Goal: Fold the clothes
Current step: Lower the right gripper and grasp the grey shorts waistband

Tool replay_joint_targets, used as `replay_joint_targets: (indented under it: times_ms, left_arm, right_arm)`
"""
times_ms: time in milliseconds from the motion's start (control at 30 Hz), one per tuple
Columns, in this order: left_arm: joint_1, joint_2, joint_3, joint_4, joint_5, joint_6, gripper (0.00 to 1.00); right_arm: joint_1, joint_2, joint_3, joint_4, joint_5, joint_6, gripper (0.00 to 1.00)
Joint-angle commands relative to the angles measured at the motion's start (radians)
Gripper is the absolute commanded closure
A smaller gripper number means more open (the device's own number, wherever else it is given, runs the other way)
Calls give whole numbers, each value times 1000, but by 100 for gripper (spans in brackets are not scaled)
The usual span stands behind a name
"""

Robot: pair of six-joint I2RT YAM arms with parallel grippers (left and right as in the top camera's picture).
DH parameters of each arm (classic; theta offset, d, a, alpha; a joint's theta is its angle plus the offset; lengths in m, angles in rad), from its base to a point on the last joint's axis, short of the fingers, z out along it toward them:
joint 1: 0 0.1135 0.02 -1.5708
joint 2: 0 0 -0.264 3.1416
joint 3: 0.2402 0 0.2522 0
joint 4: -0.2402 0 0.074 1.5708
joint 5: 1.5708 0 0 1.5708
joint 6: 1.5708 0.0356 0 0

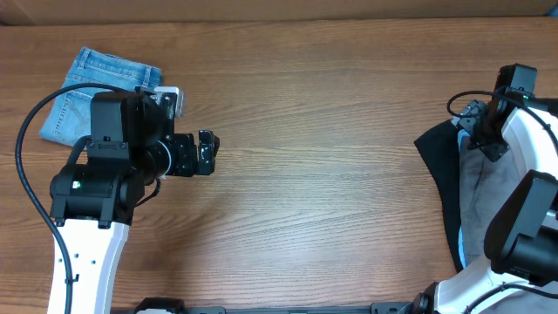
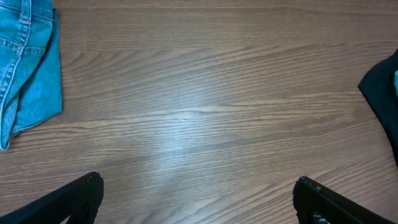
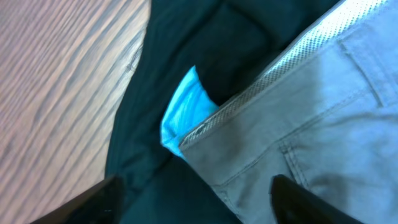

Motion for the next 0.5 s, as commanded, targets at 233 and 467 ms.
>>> replay_joint_targets:
  times_ms: [233,467]
  left_arm:
    - [2,-1,29,4,12,27,0]
    - [2,0,29,4,12,27,0]
  right_arm:
    - [-2,-6,-32,55,52,29,33]
    - [-2,5,-33,43,48,42,35]
